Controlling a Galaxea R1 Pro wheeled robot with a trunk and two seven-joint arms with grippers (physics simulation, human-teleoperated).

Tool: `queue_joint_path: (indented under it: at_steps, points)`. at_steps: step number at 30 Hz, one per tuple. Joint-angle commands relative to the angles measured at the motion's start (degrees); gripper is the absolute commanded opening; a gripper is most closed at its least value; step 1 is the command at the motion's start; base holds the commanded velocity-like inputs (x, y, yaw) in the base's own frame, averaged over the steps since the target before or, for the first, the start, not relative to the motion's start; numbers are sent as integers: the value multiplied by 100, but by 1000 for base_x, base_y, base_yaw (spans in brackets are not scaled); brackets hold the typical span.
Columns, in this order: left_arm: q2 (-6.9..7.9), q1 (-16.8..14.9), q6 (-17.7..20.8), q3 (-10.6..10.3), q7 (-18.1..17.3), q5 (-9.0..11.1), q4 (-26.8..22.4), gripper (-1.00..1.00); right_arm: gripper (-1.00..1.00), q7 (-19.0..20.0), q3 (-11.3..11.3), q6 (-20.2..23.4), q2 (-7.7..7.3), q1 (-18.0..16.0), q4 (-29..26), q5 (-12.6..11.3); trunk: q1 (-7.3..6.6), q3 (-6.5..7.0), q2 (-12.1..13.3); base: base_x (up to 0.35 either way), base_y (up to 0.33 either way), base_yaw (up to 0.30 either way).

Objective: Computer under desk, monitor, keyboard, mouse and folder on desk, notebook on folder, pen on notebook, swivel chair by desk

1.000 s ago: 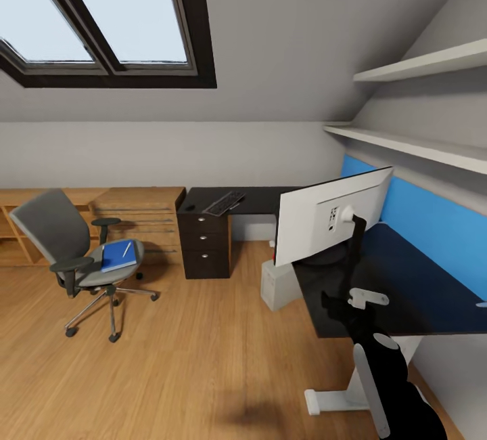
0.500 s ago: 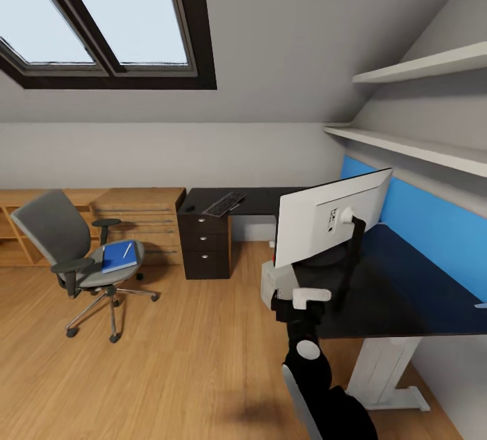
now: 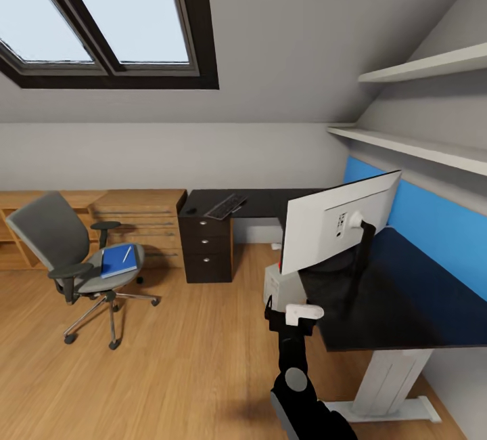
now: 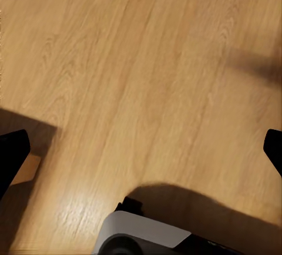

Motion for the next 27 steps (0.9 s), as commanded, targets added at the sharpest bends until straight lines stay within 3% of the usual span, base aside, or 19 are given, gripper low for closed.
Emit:
queue_joint_path:
  at_steps: [1, 13, 17, 27]
  points:
    - [3, 0, 20, -10, 40, 49, -6, 100, 100, -32, 12, -7, -2, -5, 0, -2, 2, -7, -6, 29, 18, 0]
    - [-1, 0, 16, -16, 38, 40, 19, 100, 100, -33, 39, -30, -3, -5, -30, 28, 2, -7, -6, 8, 4, 0]
    - [5, 0, -182, -157, 33, 40, 21, 100, 100, -33, 40, -32, -12, -5, -28, 33, 2, -7, -6, 262, 130, 0]
    - [7, 0, -233, -217, 37, 48, 28, 100, 100, -33, 41, -32, -16, -5, -29, 40, 2, -7, -6, 291, 146, 0]
